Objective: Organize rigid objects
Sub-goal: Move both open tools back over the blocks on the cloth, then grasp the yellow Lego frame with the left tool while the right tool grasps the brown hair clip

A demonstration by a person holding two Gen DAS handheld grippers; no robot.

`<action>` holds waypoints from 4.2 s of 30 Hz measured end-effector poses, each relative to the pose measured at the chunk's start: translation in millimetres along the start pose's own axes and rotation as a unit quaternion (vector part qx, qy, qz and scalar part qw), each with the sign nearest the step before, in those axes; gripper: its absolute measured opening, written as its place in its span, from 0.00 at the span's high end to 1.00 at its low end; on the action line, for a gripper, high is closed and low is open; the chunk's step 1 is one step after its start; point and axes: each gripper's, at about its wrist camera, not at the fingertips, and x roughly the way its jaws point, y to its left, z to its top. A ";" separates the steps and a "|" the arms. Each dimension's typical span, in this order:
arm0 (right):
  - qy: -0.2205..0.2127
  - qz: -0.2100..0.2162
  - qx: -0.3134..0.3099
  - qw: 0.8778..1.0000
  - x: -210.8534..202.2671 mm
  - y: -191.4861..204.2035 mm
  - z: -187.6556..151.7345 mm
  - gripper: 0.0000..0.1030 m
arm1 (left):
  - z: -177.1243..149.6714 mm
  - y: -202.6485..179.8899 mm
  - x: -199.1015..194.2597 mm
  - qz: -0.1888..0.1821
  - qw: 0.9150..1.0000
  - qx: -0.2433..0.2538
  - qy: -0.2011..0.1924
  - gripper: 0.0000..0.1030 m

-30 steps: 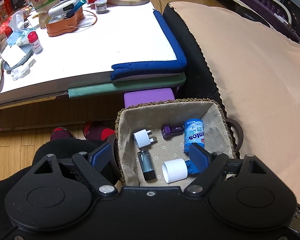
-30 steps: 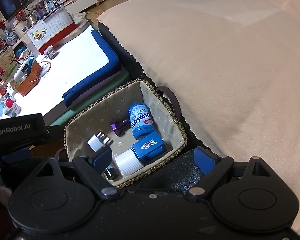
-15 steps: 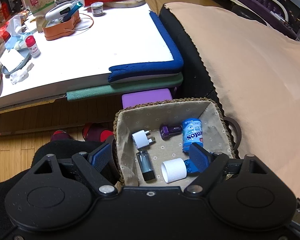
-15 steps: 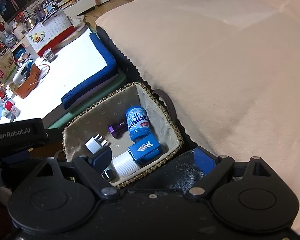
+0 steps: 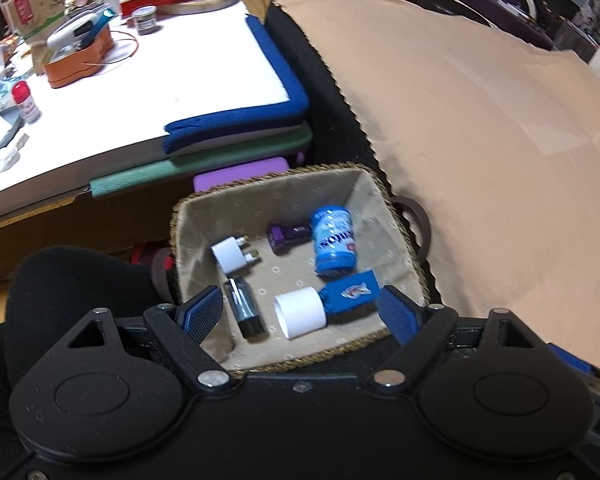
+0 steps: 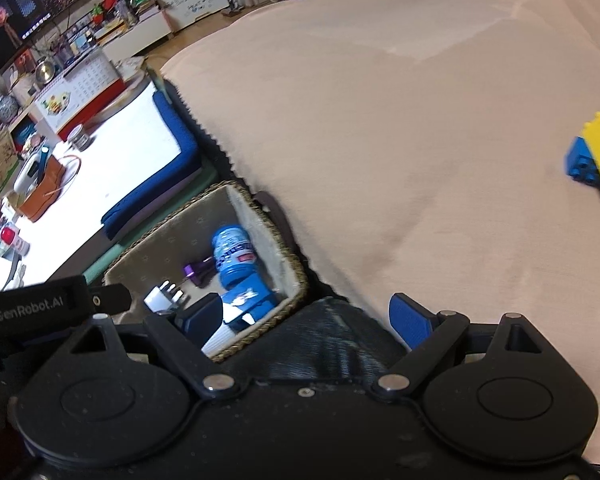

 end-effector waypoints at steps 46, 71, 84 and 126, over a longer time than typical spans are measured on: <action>-0.166 -0.162 0.310 0.922 -153.8 -319.8 -48.9 0.09 | -77.6 -246.7 -26.8 -0.108 0.949 0.297 -0.012 0.21; -0.116 -0.157 0.238 0.951 -97.3 -300.9 -54.9 0.09 | -44.9 -382.3 -5.7 -0.104 0.954 0.282 -0.015 0.12; -0.116 -0.165 0.226 0.953 -86.7 -299.9 -56.2 0.09 | -48.3 -426.0 28.8 -0.020 0.955 0.295 0.007 0.12; -0.113 -0.228 0.147 0.956 -71.7 -278.9 -48.2 0.58 | -68.2 -315.5 -50.5 -0.164 0.932 0.321 0.034 0.38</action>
